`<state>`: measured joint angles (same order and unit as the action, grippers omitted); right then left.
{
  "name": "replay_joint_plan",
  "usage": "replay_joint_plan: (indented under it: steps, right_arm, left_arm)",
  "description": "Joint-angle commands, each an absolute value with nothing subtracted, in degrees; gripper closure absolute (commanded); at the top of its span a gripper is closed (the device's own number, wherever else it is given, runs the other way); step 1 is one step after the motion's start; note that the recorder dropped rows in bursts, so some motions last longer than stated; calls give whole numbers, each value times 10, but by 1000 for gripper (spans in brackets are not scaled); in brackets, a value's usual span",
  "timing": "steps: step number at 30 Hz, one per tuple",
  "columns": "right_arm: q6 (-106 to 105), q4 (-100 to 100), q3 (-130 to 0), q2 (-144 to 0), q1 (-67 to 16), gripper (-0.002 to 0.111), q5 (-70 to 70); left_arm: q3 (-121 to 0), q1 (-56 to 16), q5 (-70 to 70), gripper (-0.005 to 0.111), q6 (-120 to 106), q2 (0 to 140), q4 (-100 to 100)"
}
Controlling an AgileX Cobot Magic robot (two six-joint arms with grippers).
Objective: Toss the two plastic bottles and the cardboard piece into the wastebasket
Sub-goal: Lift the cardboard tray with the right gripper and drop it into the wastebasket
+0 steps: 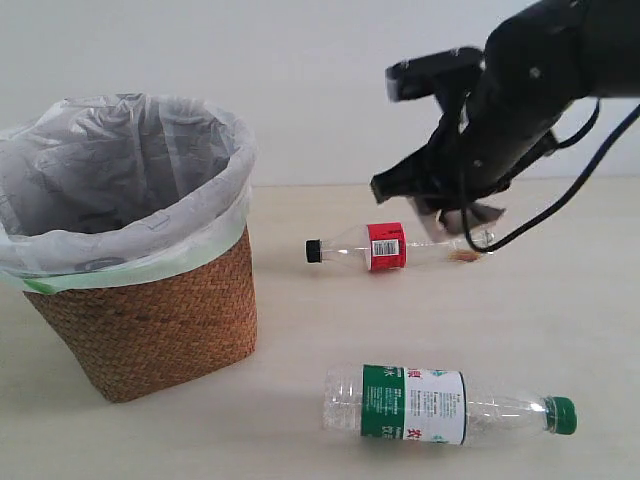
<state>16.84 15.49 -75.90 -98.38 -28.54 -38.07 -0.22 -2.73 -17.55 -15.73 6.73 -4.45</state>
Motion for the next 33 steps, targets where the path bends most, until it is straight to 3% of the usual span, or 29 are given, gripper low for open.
replay_joint_plan:
  steps: [1, 9, 15, 17, 20, 21, 22, 23, 25, 28, 33]
  right_arm:
    - [291, 321, -761, -909, -285, 108, -437]
    - [384, 565, -761, -861, -285, 108, -601]
    - [391, 499, -761, -873, -285, 108, -590]
    - [375, 412, -761, -887, -285, 108, -549]
    - [-36, -288, -796, -902, -320, 108, -301]
    - [-269, -554, -834, -914, -347, 100, -277]
    - [-334, -632, -866, -923, -362, 86, -277]
    - [-312, -650, -910, -940, -382, 43, -277]
    - [-188, -566, -941, -963, -394, 4, -294]
    - [-9, -362, -960, -983, -398, 13, -315]
    - [63, -271, -961, -985, -398, 14, -333]
  left_arm:
    - [0, -26, -169, 103, -152, 64, -49]
    - [0, -26, -169, 103, -152, 64, -49]
    - [0, -26, -169, 103, -152, 64, -49]
    - [0, -26, -169, 103, -152, 64, -49]
    - [0, -26, -169, 103, -152, 64, -49]
    - [0, -26, -169, 103, -152, 64, -49]
    - [0, -26, -169, 103, -152, 64, -49]
    - [0, -26, -169, 103, -152, 64, -49]
    - [0, -26, -169, 103, -152, 64, -49]
    - [0, -26, -169, 103, -152, 64, -49]
    - [0, -26, -169, 103, -152, 64, -49]
